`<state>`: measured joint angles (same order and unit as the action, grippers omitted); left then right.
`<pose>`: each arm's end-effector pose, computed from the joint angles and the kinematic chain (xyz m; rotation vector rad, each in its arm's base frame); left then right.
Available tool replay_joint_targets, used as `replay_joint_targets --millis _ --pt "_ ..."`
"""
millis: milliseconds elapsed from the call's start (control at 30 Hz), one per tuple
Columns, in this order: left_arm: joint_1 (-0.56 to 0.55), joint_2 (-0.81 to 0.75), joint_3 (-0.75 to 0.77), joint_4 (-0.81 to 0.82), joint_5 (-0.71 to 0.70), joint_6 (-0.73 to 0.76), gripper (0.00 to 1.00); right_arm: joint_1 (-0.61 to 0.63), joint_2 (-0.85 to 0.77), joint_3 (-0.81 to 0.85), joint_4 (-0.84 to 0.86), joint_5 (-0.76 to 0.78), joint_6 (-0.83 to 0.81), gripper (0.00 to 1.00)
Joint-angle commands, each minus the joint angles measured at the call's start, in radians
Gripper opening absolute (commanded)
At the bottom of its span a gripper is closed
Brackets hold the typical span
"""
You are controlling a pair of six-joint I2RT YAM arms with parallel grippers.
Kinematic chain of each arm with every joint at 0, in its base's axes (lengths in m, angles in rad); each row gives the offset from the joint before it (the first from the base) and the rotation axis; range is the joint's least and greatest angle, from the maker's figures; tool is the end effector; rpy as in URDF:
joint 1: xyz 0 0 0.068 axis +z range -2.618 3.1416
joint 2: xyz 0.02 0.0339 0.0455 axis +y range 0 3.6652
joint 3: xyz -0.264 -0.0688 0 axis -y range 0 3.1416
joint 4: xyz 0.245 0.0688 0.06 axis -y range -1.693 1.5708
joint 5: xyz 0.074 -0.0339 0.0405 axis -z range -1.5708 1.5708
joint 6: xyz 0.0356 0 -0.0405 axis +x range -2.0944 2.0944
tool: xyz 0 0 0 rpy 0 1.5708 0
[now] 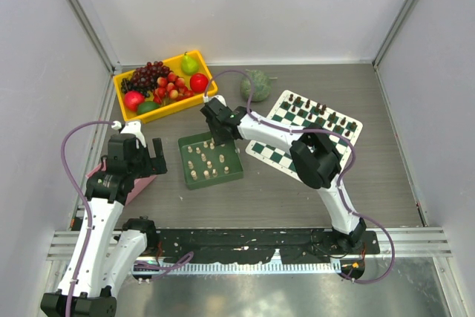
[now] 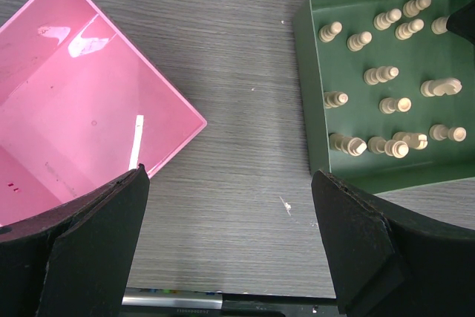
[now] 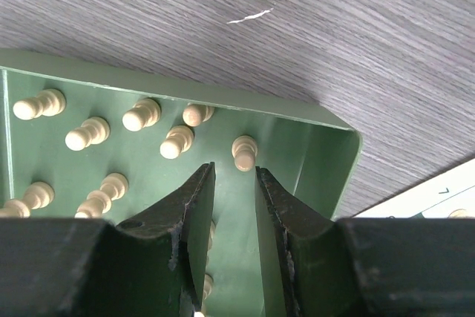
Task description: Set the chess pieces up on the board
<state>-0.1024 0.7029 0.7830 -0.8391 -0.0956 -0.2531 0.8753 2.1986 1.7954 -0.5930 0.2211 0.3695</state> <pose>0.1370 -0.0107 0.2883 -0.2228 2.3157 -0.0672 0.3155 0.3659 0.1949 -0.5554 2.4822 0.2086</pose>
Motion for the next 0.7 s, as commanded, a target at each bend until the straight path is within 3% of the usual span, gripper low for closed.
replay_joint_targets --millis 0,333,667 --pt "0.004 -0.008 0.024 0.012 -0.01 0.014 0.99 0.001 -0.085 -0.004 0.03 -0.006 0.006 0.34" --pt "0.006 -0.005 0.024 0.011 -0.01 0.015 1.0 0.002 -0.112 -0.004 0.032 -0.009 -0.003 0.36" --pt "0.004 -0.003 0.022 0.011 -0.012 0.015 1.0 0.001 -0.125 0.004 0.033 -0.009 -0.012 0.54"
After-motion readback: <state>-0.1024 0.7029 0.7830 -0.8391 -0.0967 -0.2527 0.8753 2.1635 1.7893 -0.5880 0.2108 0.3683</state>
